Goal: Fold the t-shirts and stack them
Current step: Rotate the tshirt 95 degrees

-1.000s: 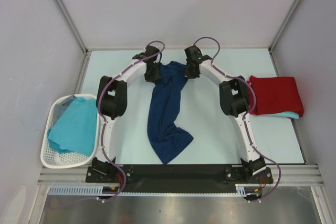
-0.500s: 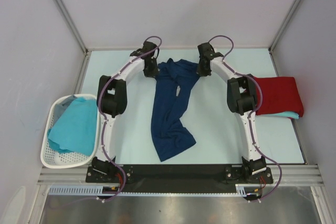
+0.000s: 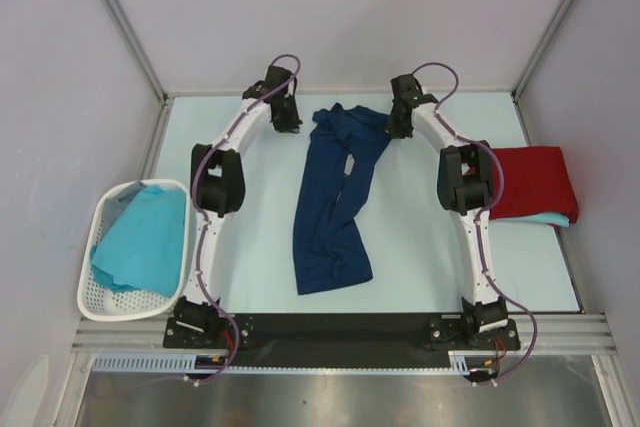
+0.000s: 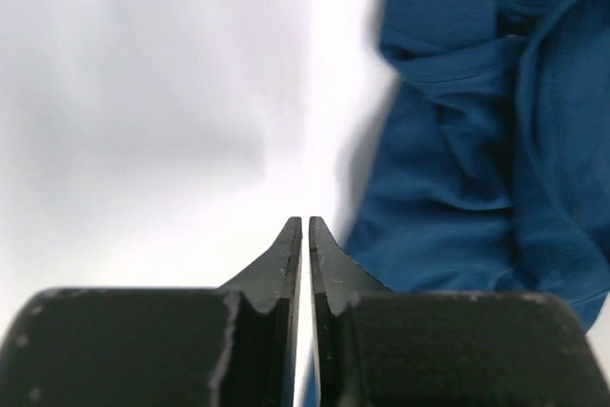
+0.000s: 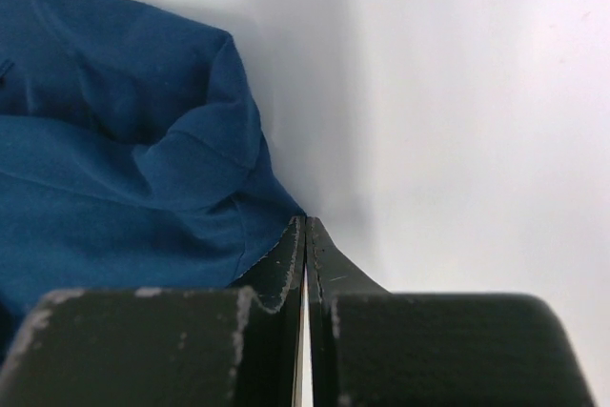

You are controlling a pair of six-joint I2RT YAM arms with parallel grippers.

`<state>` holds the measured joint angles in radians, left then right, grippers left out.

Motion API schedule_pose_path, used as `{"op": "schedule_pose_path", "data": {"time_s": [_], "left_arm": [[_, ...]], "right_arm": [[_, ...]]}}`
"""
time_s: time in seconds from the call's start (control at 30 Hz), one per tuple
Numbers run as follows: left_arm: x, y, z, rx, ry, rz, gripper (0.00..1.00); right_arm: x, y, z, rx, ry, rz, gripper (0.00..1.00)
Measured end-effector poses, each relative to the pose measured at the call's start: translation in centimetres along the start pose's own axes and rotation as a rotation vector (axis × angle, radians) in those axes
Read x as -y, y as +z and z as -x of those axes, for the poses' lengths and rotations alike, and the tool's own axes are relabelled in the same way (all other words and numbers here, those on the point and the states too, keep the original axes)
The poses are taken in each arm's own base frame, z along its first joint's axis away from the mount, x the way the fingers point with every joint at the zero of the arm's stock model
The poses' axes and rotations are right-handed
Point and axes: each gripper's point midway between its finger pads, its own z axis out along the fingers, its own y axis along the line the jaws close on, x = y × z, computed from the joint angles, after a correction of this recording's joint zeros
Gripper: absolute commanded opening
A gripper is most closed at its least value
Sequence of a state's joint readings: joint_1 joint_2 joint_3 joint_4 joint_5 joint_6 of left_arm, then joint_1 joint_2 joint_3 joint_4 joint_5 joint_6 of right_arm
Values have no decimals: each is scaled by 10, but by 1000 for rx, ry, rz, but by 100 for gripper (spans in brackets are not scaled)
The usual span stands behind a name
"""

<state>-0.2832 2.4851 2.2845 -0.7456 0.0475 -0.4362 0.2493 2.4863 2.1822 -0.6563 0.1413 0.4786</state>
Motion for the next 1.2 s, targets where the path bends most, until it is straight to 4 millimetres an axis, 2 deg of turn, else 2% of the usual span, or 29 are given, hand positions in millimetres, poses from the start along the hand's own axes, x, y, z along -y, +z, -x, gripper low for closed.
{"op": "schedule_pose_path", "data": {"time_s": [0.03, 0.1, 0.13, 0.2, 0.23, 0.33, 0.37, 0.4, 0.43, 0.47, 0.57, 0.63, 0.67, 0.73, 0.77, 0.83, 0.93, 1.03, 1.1, 1.2], "left_arm": [[-2, 1, 0, -2, -3, -3, 20], [-6, 3, -1, -11, -10, -2, 26], [-8, 5, -2, -16, -12, 1, 26], [-12, 6, -6, -33, -17, 10, 28], [-13, 6, -9, -42, -17, 16, 29], [-13, -2, -14, -51, -13, 24, 34], [-13, -9, -20, -62, -9, 33, 40], [-12, -17, -26, -71, -5, 39, 42], [-10, -31, -31, -69, 3, 45, 43], [-6, -45, -35, -70, 12, 44, 49], [18, -108, -47, 2, 54, 10, 57], [30, -146, -61, 62, 88, -24, 56], [34, -165, -72, 84, 101, -41, 50], [38, -194, -100, 112, 124, -83, 45], [35, -204, -118, 111, 133, -98, 43], [26, -208, -141, 101, 141, -98, 43], [1, -194, -180, 45, 150, -36, 48], [-21, -188, -217, -17, 167, 11, 46], [-27, -194, -228, -19, 178, 14, 45], [-26, -206, -229, 17, 183, -6, 45]], "right_arm": [[3, 2, 0, -3, 5, -1, 2], [8, 5, 2, -9, 14, 1, 17], [8, 5, 2, -10, 18, 2, 32], [9, 5, 3, -7, 16, 1, 51], [10, 3, 5, 1, 16, -6, 67], [15, -12, -5, 7, -15, -57, 85], [13, -21, -9, 9, -30, -69, 85], [10, -34, -17, 14, -58, -83, 85], [3, -50, -24, 16, -81, -84, 85], [-5, -65, -28, 25, -99, -75, 85], [-38, -131, -53, 58, -146, -3, 80], [-53, -169, -68, 91, -173, 46, 71], [-54, -183, -75, 105, -181, 58, 69], [-50, -209, -97, 114, -196, 73, 63], [-43, -216, -109, 108, -198, 71, 60], [-23, -218, -134, 74, -198, 37, 57], [14, -206, -179, -4, -200, -48, 57], [46, -203, -233, -92, -236, -119, 57], [51, -208, -254, -115, -256, -122, 57], [48, -216, -274, -123, -272, -98, 57]]}}
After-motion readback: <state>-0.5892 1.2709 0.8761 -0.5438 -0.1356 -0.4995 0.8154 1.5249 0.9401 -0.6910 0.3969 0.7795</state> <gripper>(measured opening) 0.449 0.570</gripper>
